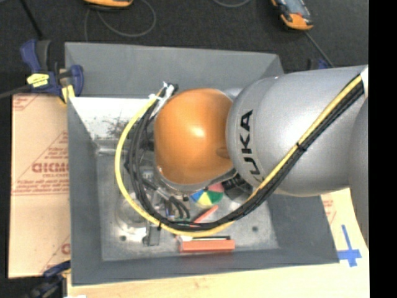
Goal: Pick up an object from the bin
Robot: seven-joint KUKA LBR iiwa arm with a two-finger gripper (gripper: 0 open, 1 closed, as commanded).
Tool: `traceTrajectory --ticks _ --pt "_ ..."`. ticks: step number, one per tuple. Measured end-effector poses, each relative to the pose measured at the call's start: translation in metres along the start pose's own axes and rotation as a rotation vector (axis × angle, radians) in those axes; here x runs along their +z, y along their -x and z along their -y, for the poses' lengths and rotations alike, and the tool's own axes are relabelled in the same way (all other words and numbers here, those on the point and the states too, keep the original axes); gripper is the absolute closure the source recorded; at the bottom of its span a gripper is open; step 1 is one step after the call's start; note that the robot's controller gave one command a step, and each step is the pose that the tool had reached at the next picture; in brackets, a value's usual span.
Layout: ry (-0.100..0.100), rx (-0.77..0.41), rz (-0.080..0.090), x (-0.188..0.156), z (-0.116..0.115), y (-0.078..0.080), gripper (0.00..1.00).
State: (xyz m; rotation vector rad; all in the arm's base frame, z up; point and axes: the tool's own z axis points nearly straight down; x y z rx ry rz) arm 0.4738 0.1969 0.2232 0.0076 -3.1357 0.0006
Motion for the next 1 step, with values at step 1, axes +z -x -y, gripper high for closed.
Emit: traceTrajectory --ticks 1 --pt "0.002 0.005 0.008 -0.0042 0.0012 0.0020 0.00"
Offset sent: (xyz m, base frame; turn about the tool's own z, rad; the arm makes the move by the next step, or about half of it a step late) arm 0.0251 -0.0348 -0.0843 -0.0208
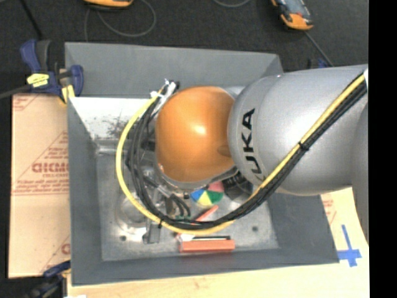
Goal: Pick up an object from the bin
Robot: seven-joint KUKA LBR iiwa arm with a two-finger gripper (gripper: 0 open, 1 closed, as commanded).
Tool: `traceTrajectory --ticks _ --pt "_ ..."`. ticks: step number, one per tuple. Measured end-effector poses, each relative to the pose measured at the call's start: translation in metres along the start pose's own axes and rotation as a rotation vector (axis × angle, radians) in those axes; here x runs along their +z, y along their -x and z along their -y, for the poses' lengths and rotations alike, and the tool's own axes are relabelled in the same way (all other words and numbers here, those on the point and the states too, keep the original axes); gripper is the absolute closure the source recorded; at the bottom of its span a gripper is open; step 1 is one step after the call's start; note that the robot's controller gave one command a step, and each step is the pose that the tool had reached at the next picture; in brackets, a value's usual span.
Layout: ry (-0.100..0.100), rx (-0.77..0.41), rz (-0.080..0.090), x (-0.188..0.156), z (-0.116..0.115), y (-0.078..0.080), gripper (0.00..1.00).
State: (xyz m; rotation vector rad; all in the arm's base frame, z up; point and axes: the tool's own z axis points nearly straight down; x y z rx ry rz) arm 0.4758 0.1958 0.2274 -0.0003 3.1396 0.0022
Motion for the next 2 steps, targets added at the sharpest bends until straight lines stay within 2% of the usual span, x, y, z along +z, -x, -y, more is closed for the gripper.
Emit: traceTrajectory --ticks 1,2 --pt "0.003 -0.017 0.008 0.047 0.018 0.015 0.00" --pt "-0.001 -0.073 0.002 0.101 0.033 0.034 0.00"
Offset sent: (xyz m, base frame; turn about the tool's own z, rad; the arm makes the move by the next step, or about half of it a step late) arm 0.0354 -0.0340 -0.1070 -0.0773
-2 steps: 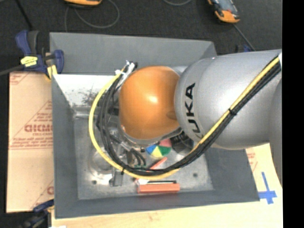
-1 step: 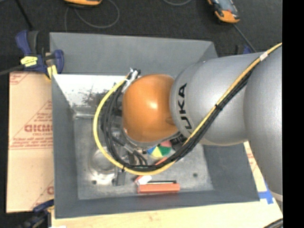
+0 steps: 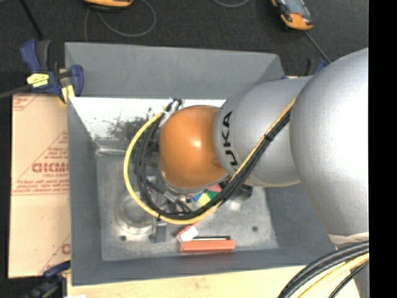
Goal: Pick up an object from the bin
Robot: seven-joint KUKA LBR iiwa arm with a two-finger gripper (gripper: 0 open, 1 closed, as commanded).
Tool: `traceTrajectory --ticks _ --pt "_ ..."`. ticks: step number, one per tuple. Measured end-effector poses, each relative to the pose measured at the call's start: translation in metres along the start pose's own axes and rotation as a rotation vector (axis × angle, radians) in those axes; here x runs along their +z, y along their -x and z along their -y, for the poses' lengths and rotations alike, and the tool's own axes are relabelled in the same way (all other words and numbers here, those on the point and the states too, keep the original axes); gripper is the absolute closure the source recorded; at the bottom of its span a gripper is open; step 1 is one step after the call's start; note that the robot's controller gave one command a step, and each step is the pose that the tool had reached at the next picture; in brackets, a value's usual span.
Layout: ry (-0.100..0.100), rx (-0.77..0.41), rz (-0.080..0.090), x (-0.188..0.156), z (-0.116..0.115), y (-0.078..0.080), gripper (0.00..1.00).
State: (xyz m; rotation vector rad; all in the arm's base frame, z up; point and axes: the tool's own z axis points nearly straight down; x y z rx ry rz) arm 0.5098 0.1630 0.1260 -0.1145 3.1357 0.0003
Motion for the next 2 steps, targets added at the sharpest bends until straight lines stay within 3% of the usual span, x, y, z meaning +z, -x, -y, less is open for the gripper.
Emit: traceTrajectory --ticks 2 --pt "0.000 -0.094 -0.003 0.036 -0.018 -0.004 0.00"
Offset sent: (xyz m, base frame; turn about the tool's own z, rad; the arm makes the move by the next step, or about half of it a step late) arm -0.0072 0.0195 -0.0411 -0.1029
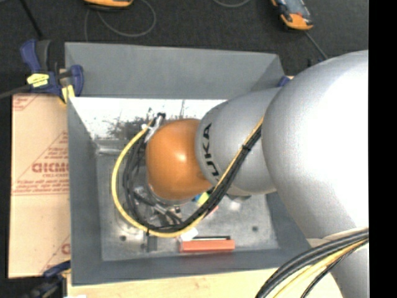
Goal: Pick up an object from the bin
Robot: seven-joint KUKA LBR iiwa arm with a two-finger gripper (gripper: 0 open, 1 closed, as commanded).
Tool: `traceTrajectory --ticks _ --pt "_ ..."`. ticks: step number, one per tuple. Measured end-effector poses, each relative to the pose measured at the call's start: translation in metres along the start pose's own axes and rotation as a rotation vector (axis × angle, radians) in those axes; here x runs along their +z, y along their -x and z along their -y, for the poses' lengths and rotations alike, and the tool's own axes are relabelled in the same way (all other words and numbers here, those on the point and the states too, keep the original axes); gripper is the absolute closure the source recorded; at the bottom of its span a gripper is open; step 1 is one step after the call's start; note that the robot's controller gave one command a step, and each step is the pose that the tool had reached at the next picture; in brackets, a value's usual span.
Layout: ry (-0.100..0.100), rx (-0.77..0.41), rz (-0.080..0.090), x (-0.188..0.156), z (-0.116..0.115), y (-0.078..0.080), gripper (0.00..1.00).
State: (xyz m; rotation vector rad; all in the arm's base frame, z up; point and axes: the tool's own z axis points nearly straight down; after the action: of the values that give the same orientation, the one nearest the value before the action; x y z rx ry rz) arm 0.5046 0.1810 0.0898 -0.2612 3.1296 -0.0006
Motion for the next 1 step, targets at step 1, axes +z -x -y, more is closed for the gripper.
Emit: traceTrajectory --ticks 1 --pt "0.001 0.035 0.000 0.0102 0.0156 -0.0074 0.00"
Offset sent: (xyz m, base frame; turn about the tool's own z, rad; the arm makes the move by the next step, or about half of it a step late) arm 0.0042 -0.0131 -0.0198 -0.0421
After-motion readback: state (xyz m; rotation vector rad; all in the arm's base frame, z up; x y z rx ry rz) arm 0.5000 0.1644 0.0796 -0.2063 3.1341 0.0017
